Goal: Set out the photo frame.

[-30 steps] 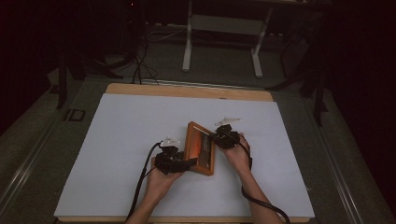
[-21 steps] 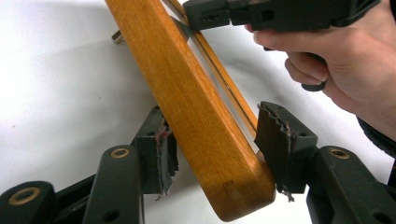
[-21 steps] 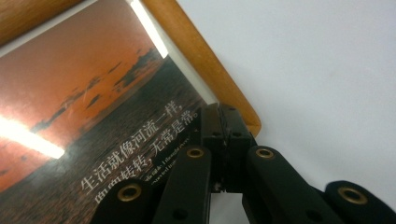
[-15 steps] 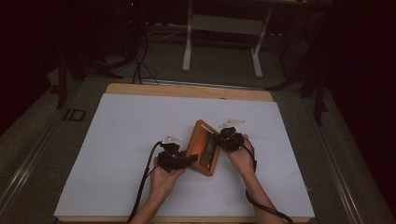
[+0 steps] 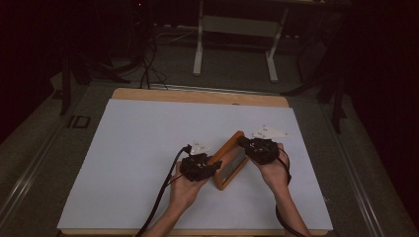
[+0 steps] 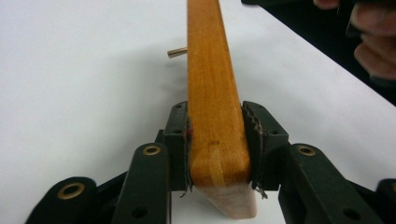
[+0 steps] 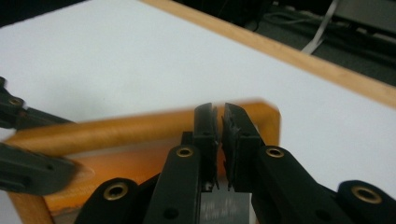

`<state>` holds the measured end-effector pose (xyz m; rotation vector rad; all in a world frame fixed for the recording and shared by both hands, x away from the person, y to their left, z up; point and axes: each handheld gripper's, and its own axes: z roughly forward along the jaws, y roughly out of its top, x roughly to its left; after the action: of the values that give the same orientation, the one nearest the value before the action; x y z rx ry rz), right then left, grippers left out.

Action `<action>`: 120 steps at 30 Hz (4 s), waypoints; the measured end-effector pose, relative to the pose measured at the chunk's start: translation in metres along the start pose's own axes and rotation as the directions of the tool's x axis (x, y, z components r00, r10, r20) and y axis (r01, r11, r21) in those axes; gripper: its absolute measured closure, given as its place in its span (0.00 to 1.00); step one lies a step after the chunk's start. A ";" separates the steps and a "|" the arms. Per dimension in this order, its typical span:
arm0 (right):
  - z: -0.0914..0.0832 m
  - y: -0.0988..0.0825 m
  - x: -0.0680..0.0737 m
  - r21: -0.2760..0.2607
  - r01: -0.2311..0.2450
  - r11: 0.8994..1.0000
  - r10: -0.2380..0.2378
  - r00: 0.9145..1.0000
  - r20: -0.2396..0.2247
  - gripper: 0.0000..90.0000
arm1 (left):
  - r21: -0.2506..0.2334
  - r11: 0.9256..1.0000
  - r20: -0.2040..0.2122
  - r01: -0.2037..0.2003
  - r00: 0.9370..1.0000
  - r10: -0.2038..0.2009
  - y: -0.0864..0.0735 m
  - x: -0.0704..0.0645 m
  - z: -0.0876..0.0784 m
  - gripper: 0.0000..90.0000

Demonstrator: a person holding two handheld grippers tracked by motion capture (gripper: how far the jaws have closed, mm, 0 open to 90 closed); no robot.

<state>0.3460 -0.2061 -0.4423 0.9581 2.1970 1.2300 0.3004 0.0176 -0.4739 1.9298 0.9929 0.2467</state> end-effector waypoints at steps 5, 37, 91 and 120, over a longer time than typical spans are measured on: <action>-0.010 0.005 -0.001 -0.010 0.027 1.000 -0.027 1.000 0.012 1.00 | 0.017 0.977 -0.009 -0.213 0.977 0.214 0.012 -0.019 0.000 0.76; -0.014 -0.011 -0.007 -0.009 0.002 1.000 -0.001 1.000 0.027 1.00 | -0.034 0.985 0.098 -0.168 0.980 0.170 -0.041 -0.001 0.032 0.73; -0.009 0.003 0.017 -0.038 0.233 0.972 -0.230 0.902 -0.364 0.44 | -0.005 0.898 0.278 -0.441 0.861 0.425 0.053 0.033 -0.047 0.76; -0.017 0.000 0.024 -0.081 0.296 0.952 -0.305 0.885 -0.352 0.75 | -0.115 0.950 0.274 -0.290 0.910 0.311 0.044 0.053 -0.066 0.50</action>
<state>0.3189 -0.1977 -0.4347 0.3722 2.4818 1.3595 0.3240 0.0869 -0.4134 1.9795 0.4855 0.1653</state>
